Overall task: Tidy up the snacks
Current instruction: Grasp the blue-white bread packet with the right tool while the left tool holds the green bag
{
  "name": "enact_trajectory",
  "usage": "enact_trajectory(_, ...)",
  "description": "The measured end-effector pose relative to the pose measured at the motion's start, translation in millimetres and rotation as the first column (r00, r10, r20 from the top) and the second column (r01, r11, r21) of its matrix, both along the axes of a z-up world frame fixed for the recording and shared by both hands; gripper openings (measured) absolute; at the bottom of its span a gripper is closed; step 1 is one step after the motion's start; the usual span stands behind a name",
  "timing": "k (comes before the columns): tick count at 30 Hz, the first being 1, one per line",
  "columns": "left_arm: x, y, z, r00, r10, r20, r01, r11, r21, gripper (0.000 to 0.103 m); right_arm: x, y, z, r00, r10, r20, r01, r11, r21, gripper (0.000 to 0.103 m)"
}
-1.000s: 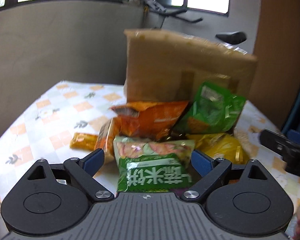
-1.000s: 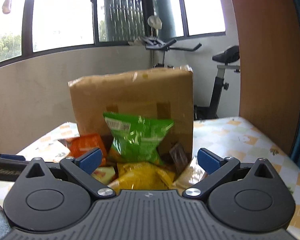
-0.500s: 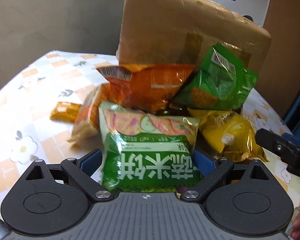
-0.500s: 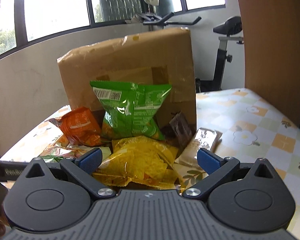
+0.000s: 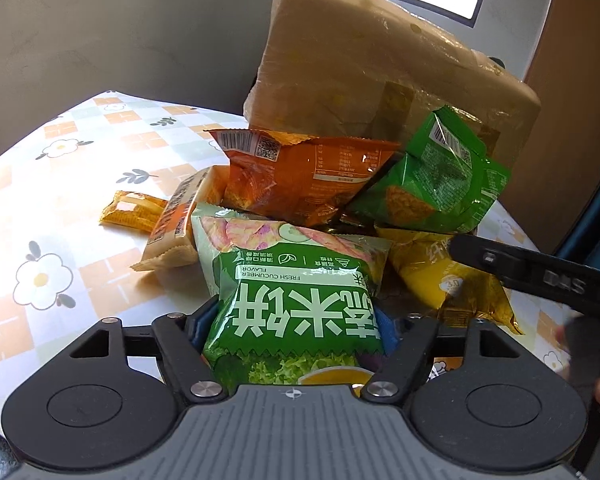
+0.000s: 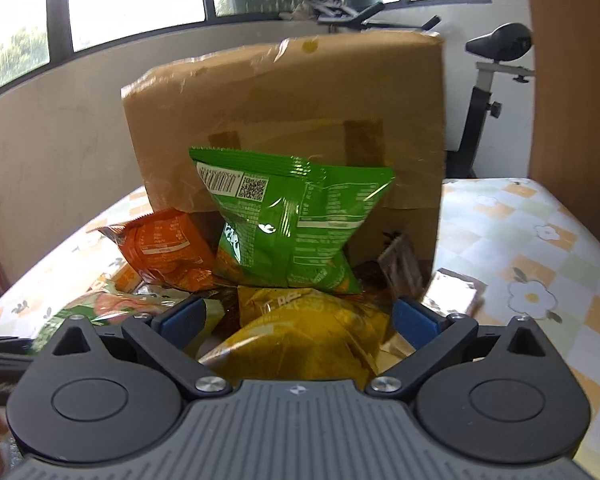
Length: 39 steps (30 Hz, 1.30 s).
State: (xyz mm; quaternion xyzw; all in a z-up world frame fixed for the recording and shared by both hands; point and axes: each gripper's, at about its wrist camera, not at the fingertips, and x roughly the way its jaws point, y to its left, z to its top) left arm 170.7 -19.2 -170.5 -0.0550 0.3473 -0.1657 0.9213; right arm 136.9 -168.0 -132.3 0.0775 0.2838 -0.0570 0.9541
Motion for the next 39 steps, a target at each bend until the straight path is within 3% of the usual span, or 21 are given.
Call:
enact_trajectory(6,-7,7,8,0.999,0.012,0.033,-0.012,1.000,-0.012,0.076,15,-2,-17,0.995,0.006,-0.101,-0.003,1.000,0.030,0.100)
enact_trajectory(10,-7,8,11,0.999,0.024,0.041,-0.023,0.999,-0.022,0.076,15,-7,-25,0.993,0.010,-0.113,-0.002,0.997,0.072,0.100)
enact_trajectory(16,-11,10,15,0.998,0.027,0.054,-0.026,0.999,-0.022,0.076,14,-6,-28,0.992,0.031,-0.126,-0.023,0.998,0.063,0.098)
enact_trajectory(26,-25,16,23,0.996,0.047,0.078,-0.044,0.999,-0.029,0.076,-9,-4,-18,0.996,0.052,-0.070,-0.049,0.998,0.050,0.078)
enact_trajectory(39,-45,21,32,0.995,0.053,0.088,-0.051,0.998,-0.032,0.076,-44,9,-12,0.998,0.062,-0.012,-0.062,0.998,0.019,0.075)
